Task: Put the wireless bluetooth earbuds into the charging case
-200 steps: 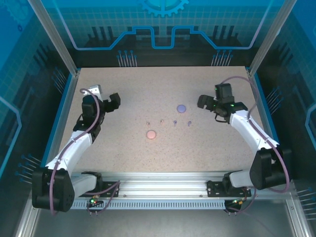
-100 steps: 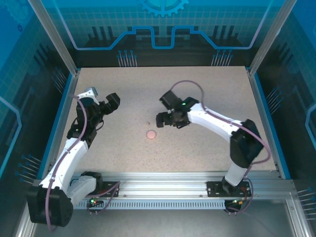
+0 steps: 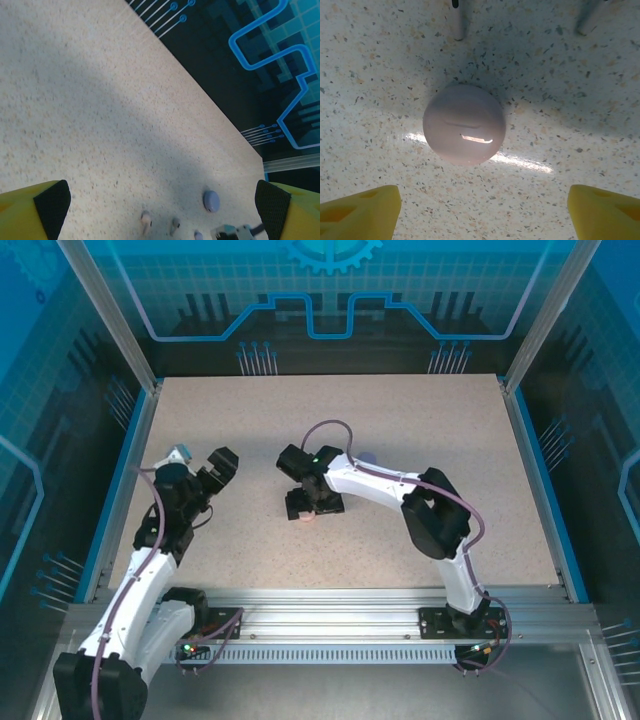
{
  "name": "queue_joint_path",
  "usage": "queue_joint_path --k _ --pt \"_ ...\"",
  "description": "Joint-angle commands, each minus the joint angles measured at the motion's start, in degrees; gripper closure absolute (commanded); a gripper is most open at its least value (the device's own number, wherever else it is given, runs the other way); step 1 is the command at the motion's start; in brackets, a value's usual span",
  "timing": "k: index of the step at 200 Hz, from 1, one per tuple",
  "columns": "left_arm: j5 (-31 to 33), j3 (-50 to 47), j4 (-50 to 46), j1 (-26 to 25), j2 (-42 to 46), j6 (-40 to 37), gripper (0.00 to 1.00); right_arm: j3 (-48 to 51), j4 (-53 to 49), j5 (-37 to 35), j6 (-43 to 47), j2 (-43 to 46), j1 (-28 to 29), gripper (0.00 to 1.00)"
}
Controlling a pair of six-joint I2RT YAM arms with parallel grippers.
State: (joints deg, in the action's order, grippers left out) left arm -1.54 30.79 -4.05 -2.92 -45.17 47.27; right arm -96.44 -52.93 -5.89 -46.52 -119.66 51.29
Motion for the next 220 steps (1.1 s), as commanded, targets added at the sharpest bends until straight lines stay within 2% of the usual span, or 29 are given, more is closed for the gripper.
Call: queue_joint_path --k 1,83,116,220 --pt "-3.38 -2.43 -2.34 -0.25 1.14 4.48 0.01 -3.53 -3.17 0.31 -2.95 -2.76 0.97 0.13" --pt "-3.04 -6.53 -2.8 -0.28 5.79 6.37 0.01 -10.65 -6.3 -3.6 -8.8 -11.05 1.49 0.19" --pt "-3.55 -6.99 -3.14 -0.33 5.79 6.9 0.01 -13.71 -7.97 -4.91 -8.5 -13.32 1.93 0.21" --pt "-5.48 -7.52 -2.95 -0.33 5.98 6.61 0.01 -14.97 -7.59 -6.65 -7.27 -15.76 1.8 0.3"
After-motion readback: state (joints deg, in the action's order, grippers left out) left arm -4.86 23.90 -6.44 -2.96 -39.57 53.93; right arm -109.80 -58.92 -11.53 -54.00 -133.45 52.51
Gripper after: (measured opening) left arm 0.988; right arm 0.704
